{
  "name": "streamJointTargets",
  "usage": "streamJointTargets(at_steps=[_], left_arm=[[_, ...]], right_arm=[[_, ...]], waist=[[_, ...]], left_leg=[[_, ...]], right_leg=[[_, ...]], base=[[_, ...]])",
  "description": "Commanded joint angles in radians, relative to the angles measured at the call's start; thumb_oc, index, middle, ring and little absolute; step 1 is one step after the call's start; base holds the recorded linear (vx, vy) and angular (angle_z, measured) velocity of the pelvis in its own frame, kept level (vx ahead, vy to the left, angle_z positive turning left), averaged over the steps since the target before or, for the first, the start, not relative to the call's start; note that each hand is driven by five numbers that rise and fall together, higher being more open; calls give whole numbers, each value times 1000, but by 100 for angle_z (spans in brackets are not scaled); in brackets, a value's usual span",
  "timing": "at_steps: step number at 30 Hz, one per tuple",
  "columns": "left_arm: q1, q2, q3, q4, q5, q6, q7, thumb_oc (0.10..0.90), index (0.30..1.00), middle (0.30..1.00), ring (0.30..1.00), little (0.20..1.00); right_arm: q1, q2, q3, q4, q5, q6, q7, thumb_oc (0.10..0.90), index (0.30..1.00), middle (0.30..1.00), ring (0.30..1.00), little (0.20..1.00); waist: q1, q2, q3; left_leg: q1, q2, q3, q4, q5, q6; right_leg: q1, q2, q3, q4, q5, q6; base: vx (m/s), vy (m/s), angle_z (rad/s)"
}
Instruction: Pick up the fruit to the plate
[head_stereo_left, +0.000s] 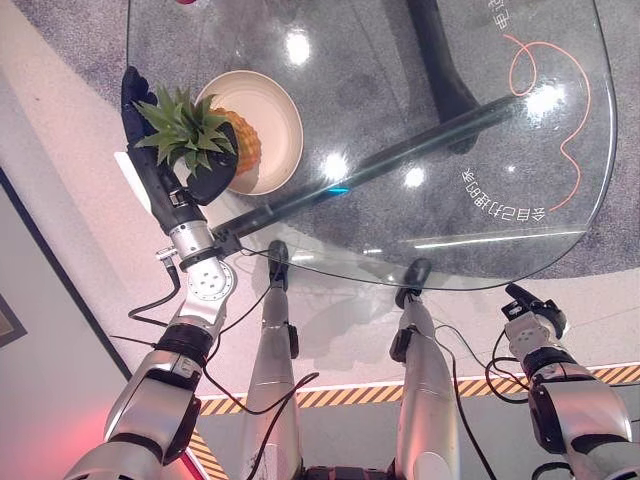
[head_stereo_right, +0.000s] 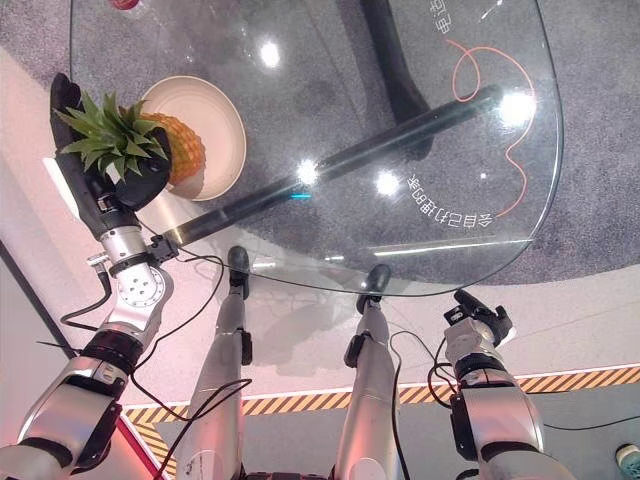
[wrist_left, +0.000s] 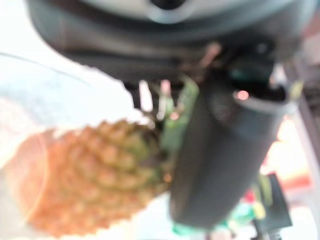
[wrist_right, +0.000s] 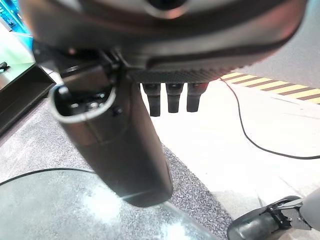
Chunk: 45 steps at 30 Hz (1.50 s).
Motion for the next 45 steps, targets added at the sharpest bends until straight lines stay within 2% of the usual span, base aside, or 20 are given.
streamJointTargets(at_steps=[1,9,19,29,36,45], left_arm=[[-29,2,12,-33,-2,-55,7,800,900,900,900,900],[-27,3,12,-47,-14,-76,-6,800,900,900,900,900],[-12,0,-2,-64,-17,-60,-26,800,900,900,900,900],[-25,11,-18,-69,9,-75,-48,800,900,900,900,900],[-30,14,-26,-53,-53,-51,-109,800,900,900,900,900],[-29,16,-22,-77,-70,-89,-125,800,900,900,900,900]], right_arm=[[19,-82,-2,5,3,-53,-19,800,900,900,900,900],[18,-89,-3,6,0,-51,-19,800,900,900,900,900],[28,-87,-3,6,-2,-52,-20,800,900,900,900,900],[24,-96,-4,12,-6,-47,-14,800,900,900,900,900],[17,-95,-3,13,-12,-49,-16,800,900,900,900,900],[30,-94,-2,17,-17,-53,-7,800,900,900,900,900]], waist=[[11,6,-20],[12,11,-20],[15,12,-20],[12,10,-20],[10,11,-20],[10,13,-20]], left_leg=[[14,-15,2,39,-85,15],[13,-12,5,42,-85,13],[15,-10,6,49,-94,12],[2,-8,7,53,-87,13],[-7,-7,5,55,-85,13],[5,-4,8,53,-95,14]], right_leg=[[3,8,-48,12,56,11],[1,3,-50,18,52,11],[0,3,-57,33,42,13],[-11,3,-57,37,46,11],[-20,2,-57,38,51,13],[-14,4,-51,44,40,13]], base=[[0,0,0],[0,0,0],[0,0,0],[1,0,0],[7,-1,3],[0,0,0]])
